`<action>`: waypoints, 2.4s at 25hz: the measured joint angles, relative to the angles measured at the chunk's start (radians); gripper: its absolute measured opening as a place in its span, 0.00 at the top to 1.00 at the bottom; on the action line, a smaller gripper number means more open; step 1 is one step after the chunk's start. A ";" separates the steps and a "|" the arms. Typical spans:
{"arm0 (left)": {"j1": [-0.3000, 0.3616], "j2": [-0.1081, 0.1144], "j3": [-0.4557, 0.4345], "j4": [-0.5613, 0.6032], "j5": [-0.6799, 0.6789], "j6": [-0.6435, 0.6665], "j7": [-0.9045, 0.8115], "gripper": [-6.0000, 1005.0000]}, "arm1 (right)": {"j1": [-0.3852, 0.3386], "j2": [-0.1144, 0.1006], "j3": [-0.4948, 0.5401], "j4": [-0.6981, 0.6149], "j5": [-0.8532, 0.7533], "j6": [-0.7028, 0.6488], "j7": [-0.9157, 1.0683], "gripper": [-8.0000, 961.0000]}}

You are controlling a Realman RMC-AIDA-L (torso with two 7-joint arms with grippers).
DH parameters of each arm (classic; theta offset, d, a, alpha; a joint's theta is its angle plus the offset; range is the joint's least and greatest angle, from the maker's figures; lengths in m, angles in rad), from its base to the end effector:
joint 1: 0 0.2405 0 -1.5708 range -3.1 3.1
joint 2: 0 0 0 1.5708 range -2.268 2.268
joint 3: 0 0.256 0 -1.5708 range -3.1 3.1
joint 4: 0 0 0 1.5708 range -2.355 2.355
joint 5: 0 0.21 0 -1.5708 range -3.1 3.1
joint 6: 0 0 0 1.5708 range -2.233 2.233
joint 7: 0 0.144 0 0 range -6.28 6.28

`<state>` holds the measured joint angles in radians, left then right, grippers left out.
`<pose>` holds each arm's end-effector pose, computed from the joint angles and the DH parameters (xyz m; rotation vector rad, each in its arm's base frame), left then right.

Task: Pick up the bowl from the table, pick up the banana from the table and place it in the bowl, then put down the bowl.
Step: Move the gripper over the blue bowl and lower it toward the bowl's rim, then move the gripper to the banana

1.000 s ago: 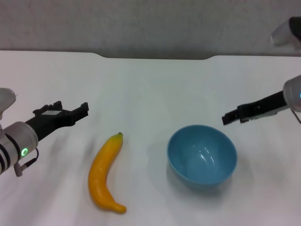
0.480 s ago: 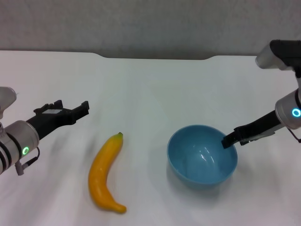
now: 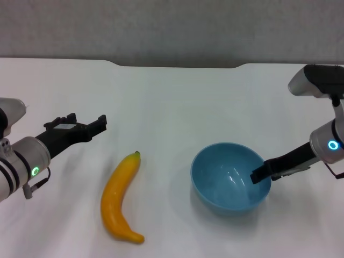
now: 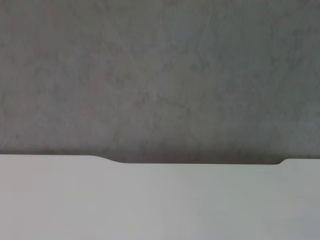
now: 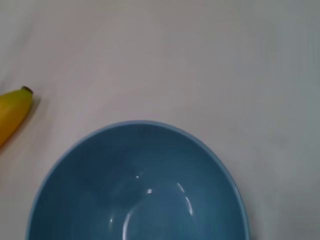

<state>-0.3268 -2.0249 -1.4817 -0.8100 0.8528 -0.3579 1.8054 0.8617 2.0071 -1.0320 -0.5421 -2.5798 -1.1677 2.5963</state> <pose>-0.2879 0.3808 -0.0214 -1.9273 -0.9707 -0.5413 0.2546 0.4070 -0.0242 -2.2804 1.5309 -0.2764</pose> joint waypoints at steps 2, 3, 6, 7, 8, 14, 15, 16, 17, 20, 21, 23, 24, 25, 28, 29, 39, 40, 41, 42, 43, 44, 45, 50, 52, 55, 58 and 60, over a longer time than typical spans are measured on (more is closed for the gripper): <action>0.000 0.000 -0.001 0.000 0.000 0.000 0.001 0.12 | 0.000 0.000 -0.001 0.013 0.000 0.013 -0.009 0.39; 0.000 0.000 -0.001 0.001 0.000 0.001 0.001 0.12 | 0.000 0.000 -0.002 0.021 0.000 0.021 -0.014 0.39; 0.000 0.000 -0.002 0.002 0.000 0.001 0.002 0.12 | 0.000 0.001 -0.002 0.034 0.000 0.042 -0.020 0.40; 0.000 0.000 -0.003 0.002 0.000 0.001 0.002 0.12 | 0.000 0.001 -0.002 0.035 0.000 0.048 -0.022 0.40; -0.001 0.000 -0.004 0.002 0.000 0.001 0.002 0.12 | -0.001 0.001 -0.002 0.035 0.002 0.053 -0.024 0.40; -0.001 -0.001 -0.009 0.005 0.000 0.000 0.003 0.12 | -0.013 0.002 -0.002 0.036 0.078 0.069 -0.089 0.40; -0.001 -0.002 -0.009 0.005 0.000 0.000 0.003 0.12 | -0.014 0.002 -0.002 0.037 0.085 0.070 -0.094 0.40; -0.001 -0.002 -0.009 0.005 0.000 0.000 0.003 0.12 | -0.015 0.002 -0.002 0.039 0.091 0.073 -0.100 0.40; -0.002 -0.002 -0.009 0.005 0.000 -0.001 0.003 0.12 | -0.015 0.002 -0.002 0.041 0.092 0.075 -0.101 0.40; -0.003 -0.003 -0.011 0.005 0.000 0.000 0.003 0.12 | -0.015 0.002 -0.002 0.050 0.100 0.080 -0.102 0.40; -0.003 -0.003 -0.011 0.005 0.000 0.000 0.003 0.12 | -0.015 0.002 -0.003 0.053 0.102 0.080 -0.102 0.40; -0.003 -0.003 -0.012 0.005 0.000 0.000 0.003 0.12 | -0.015 0.002 -0.008 0.057 0.103 0.080 -0.102 0.40; -0.003 -0.003 -0.012 0.005 0.000 0.000 0.003 0.12 | -0.015 0.002 -0.008 0.057 0.103 0.080 -0.102 0.40; -0.003 -0.003 -0.012 0.005 0.000 0.000 0.003 0.12 | -0.015 0.002 -0.008 0.057 0.103 0.080 -0.102 0.40; -0.003 -0.003 -0.012 0.005 0.000 0.000 0.003 0.12 | -0.016 0.002 -0.009 0.057 0.103 0.084 -0.102 0.40; -0.003 -0.003 -0.012 0.005 0.000 0.000 0.003 0.12 | -0.017 0.002 -0.009 0.057 0.102 0.087 -0.102 0.40; -0.014 -0.005 -0.012 0.020 -0.006 0.001 0.001 0.12 | -0.016 0.002 -0.035 0.074 0.099 0.138 -0.102 0.44; -0.016 -0.005 -0.012 0.023 -0.007 -0.001 0.001 0.12 | -0.015 0.002 -0.043 0.074 0.099 0.144 -0.102 0.48; -0.016 -0.006 -0.012 0.025 -0.007 -0.002 0.001 0.12 | -0.015 0.002 -0.053 0.074 0.100 0.150 -0.102 0.52; -0.016 -0.006 -0.012 0.026 -0.007 -0.003 0.001 0.12 | -0.015 0.004 -0.067 0.074 0.101 0.159 -0.102 0.56; -0.017 -0.006 -0.012 0.026 -0.007 -0.004 0.001 0.12 | -0.016 0.006 -0.078 0.075 0.101 0.169 -0.102 0.60; -0.017 -0.006 -0.011 0.027 -0.007 -0.005 0.001 0.12 | -0.019 0.008 -0.090 0.076 0.102 0.182 -0.102 0.64; -0.018 -0.006 -0.010 0.027 -0.008 -0.006 0.001 0.12 | -0.021 0.010 -0.099 0.077 0.103 0.192 -0.102 0.66; -0.023 -0.006 -0.010 0.037 -0.008 -0.007 0.002 0.12 | -0.022 0.012 -0.141 0.082 0.112 0.219 -0.102 0.78; -0.024 -0.006 -0.011 0.044 -0.008 -0.007 0.002 0.12 | -0.023 0.012 -0.157 0.083 0.123 0.230 -0.102 0.82; -0.024 -0.006 -0.011 0.046 -0.008 -0.007 0.001 0.12 | -0.025 0.011 -0.171 0.083 0.138 0.235 -0.102 0.88; -0.024 -0.006 -0.011 0.050 -0.008 -0.007 0.000 0.12 | -0.027 0.012 -0.172 0.081 0.140 0.235 -0.102 0.93; -0.024 -0.006 -0.011 0.052 -0.007 -0.007 0.000 0.12 | -0.029 0.012 -0.172 0.075 0.144 0.241 -0.102 0.96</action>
<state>-0.3513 -2.0310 -1.4925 -0.7578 0.8454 -0.3652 1.8054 0.8324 2.0195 -1.2044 -0.4668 -2.4353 -0.9269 2.4940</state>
